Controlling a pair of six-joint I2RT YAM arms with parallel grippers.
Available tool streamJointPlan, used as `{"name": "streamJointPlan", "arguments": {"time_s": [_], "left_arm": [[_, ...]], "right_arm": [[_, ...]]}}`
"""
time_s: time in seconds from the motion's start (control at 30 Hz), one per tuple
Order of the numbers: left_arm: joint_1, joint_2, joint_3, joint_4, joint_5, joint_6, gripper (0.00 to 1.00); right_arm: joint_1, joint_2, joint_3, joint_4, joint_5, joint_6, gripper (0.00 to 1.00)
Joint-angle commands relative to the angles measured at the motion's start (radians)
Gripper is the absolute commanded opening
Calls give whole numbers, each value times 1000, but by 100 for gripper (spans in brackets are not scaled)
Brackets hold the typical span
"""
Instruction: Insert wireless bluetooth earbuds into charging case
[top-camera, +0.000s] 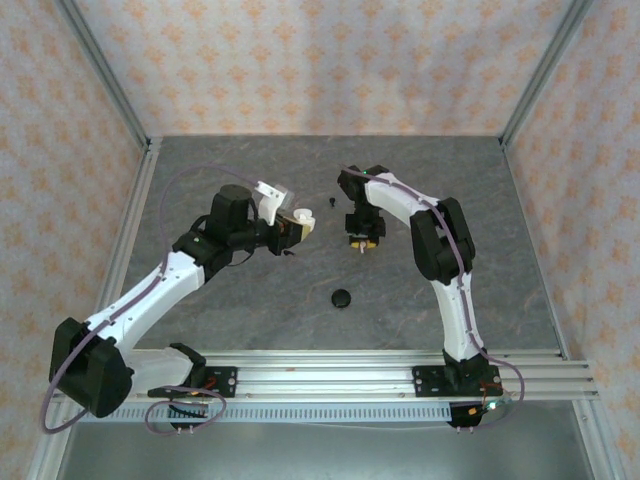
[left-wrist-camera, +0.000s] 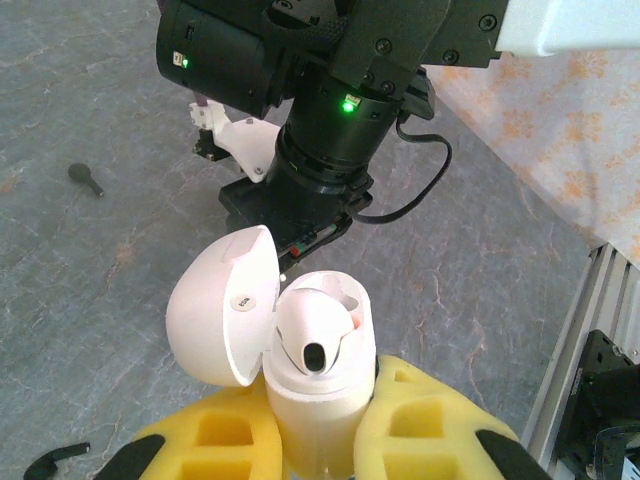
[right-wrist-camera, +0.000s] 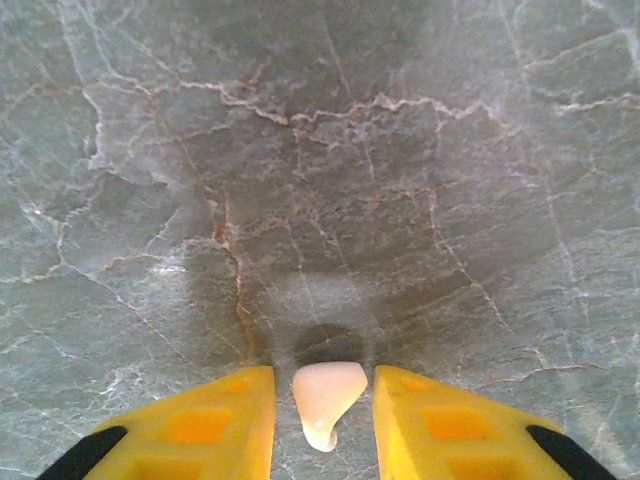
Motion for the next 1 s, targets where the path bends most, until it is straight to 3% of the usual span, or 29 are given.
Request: {"name": "streamJointPlan", "arguments": {"time_s": [0.0, 0.47, 0.7, 0.97], "left_arm": [[-5, -44, -20, 9, -26, -10, 0], [-5, -125, -72, -29, -38, -9, 0], [-5, -153, -77, -50, -37, 1, 0], [-6, -157, -80, 5, -31, -7, 0]], "right_arm": [[-5, 19, 32, -33, 32, -2, 30], [-5, 11, -59, -4, 20, 8, 23], [-4, -3, -59, -7, 5, 17, 8], [-4, -129, -84, 22, 21, 64, 6]]}}
